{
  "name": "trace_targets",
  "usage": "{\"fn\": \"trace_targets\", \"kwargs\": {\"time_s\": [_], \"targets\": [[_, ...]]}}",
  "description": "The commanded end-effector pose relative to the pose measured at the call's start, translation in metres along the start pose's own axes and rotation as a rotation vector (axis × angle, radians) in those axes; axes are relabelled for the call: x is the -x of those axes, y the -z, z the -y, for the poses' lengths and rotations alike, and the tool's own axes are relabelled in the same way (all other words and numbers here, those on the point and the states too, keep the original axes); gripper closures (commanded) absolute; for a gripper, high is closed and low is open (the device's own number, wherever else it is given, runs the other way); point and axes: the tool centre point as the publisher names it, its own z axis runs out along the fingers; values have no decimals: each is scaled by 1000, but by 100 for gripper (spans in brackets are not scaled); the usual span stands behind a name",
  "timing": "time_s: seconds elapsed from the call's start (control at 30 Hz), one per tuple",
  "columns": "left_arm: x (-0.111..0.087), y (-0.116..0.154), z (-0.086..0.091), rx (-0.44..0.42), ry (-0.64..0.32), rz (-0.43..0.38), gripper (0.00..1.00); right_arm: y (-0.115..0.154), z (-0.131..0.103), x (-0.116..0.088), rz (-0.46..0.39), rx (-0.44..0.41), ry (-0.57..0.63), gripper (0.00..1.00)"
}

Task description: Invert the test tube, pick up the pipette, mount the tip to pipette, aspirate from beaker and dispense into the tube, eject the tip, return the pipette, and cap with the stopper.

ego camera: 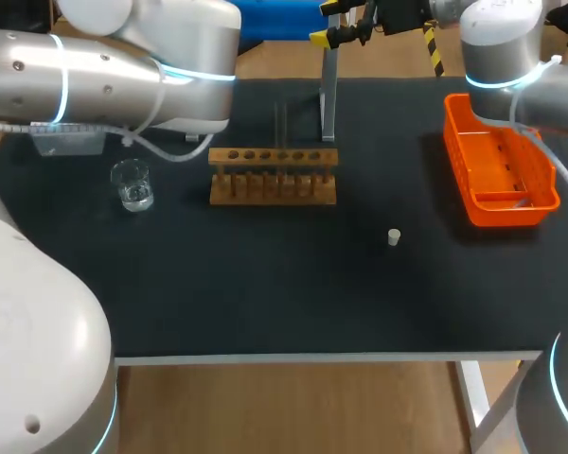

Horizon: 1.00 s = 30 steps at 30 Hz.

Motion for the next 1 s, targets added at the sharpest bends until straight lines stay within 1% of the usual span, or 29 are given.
{"fn": "trace_targets", "kwargs": {"time_s": [0.03, 0.27, 0.53, 0.57, 0.6, 0.63, 0.67, 0.7, 0.73, 0.87, 1.0], "targets": [[0, -4, 0, 16, 2, 4, 100, 1, -1, 1, -4, -4, -1, 0], [-2, -5, -4, 27, 8, 5, 100, 1, -1, 1, -4, -4, -1, 0], [-12, -2, -12, 46, 19, -4, 100, 1, -1, 1, -4, -4, -1, 0], [-14, -2, -13, 49, 21, -9, 91, 1, -1, 1, -4, -4, -1, 0], [-16, -1, -15, 51, 21, -10, 77, 1, -1, 1, -4, -4, -1, 0], [-17, -1, -17, 57, 21, -13, 60, 1, -1, 1, -4, -4, -1, 0], [-19, -1, -19, 59, 22, -15, 33, 1, -1, 1, -4, -4, -1, 0], [-19, 0, -21, 63, 25, -16, 4, 1, -1, 1, -4, -4, -1, 0], [-20, 0, -22, 67, 28, -16, 0, 1, -1, 1, -4, -4, -1, 0], [-21, 3, -26, 70, 34, -16, 0, 1, -1, 1, -4, -4, -1, 0], [-23, 7, -25, 64, 36, -13, 0, 1, -1, 1, -4, -4, -1, 0]]}}
